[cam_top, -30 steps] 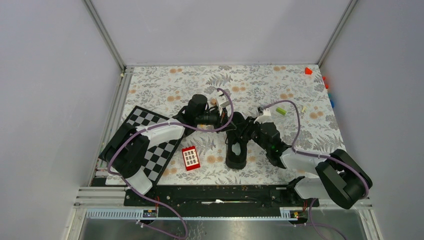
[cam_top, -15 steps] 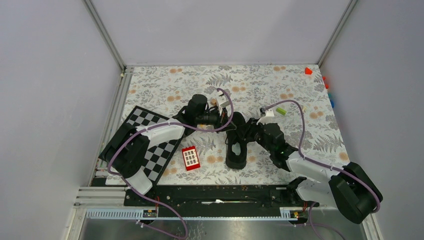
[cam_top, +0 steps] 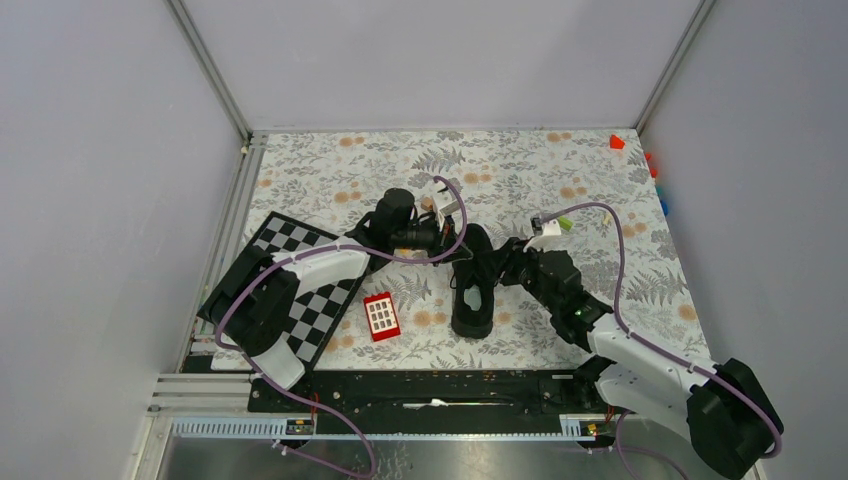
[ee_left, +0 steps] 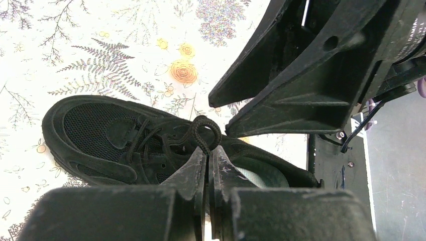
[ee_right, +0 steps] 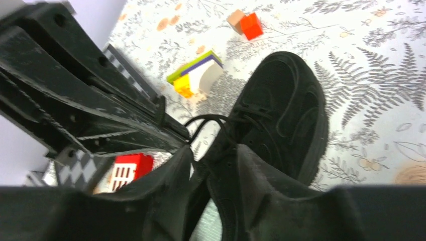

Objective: Tie the shoes
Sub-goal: Cross the shoelace with the shoelace.

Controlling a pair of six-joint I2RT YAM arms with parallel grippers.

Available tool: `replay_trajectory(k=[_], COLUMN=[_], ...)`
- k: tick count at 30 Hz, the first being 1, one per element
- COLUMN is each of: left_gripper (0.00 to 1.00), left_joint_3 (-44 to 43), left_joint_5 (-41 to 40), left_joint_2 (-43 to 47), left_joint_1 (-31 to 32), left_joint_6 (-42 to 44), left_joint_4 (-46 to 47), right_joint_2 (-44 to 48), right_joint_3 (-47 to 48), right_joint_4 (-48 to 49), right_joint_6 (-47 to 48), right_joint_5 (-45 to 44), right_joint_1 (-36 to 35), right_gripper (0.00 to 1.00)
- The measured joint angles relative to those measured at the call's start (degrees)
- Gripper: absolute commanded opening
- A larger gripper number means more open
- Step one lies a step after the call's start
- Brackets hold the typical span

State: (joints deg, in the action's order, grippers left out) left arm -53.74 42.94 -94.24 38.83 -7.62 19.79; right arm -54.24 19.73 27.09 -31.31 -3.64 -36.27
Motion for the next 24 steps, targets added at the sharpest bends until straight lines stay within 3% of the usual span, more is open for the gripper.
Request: replay_trajectory(k=[2,5,13,20,24], left_gripper=[0.0,0.0,0.0,0.0,0.0], left_joint_3=[0.0,0.0,0.0,0.0,0.0], left_joint_5=[0.1,0.6,1.7,1.9,1.4], left_joint_2=[0.0,0.0,-0.8,-0.9,-0.9], left_joint_1=[0.0,0.0,0.0,-0.1,-0.2], left_joint_6=[0.0,0.3,0.7,0.7,0.6], left_joint_4=[-0.1,-1.0,-2.4,-2.4,-2.2], right_joint_2=[0.2,0.1,-6.3,-12.5,-13.1], right_joint_3=[0.0,0.0,5.6,12.6,12.8], right_joint_4=[-1.4,-3.6,-8.4,-9.1,-10.2], right_joint_6=[0.4,0.3,-0.9,-0.4,0.1], right_joint_5=[-0.6,-0.2,9.5,20.3,25.8], right_joint_1=[0.0,1.5,13.2,16.5,16.9], right_gripper=[0.2,0.13,0.27,0.27,0.37])
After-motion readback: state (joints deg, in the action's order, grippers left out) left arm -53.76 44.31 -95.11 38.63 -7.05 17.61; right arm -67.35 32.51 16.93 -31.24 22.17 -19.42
